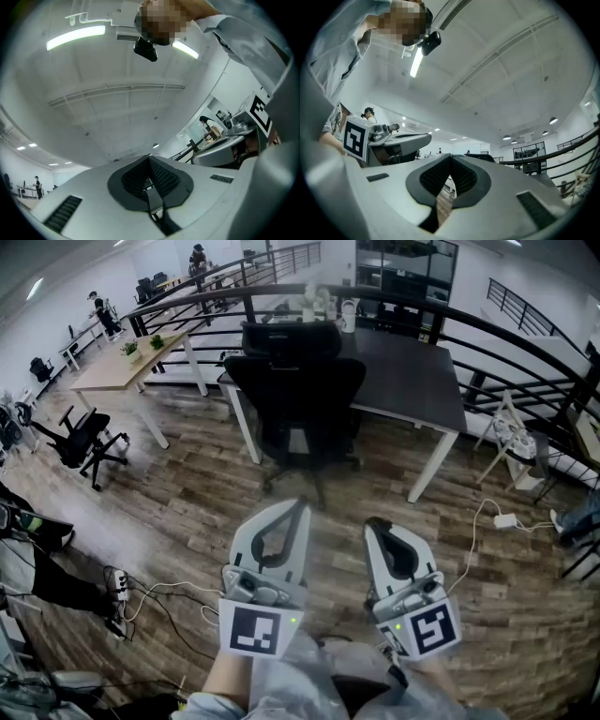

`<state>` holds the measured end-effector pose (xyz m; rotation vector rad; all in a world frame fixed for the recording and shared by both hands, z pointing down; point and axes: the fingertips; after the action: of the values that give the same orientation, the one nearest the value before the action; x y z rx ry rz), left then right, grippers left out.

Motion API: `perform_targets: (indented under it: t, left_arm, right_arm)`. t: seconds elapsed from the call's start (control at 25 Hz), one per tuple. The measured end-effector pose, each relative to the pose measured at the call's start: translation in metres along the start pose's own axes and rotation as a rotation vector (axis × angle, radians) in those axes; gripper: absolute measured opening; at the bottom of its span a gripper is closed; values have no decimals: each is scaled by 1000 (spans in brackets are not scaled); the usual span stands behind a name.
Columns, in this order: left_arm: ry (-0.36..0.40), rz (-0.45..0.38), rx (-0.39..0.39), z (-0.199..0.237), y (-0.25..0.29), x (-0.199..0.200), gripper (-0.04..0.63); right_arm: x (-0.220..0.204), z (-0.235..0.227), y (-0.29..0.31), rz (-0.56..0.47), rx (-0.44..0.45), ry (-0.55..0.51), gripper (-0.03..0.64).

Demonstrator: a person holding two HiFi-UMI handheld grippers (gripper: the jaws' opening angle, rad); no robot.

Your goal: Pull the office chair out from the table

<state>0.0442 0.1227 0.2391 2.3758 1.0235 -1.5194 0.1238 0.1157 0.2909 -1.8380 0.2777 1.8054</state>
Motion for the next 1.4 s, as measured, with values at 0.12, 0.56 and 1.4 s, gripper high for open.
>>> perform_targets:
  t: [0.12,0.56,1.4]
  left_arm:
    - [3,5,0,0,0,-1,-3]
    - [-7,10,3,-3,5,0,-3]
    - [-13,-9,-23,5,21,-11,-3]
  right_arm:
    - [0,0,0,2,3,-2,3]
    - [-1,-9,-3,5,-3,37,3]
    - [-11,-28,11,29,-47,58,3]
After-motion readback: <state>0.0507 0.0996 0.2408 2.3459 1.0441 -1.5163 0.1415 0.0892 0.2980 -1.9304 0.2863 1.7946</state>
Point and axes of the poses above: the fingertips, and each gripper's own axes: y forward along the fingers, z to its left, x out of its top, and after that the axes turned 13 degrees about -x, right-handed
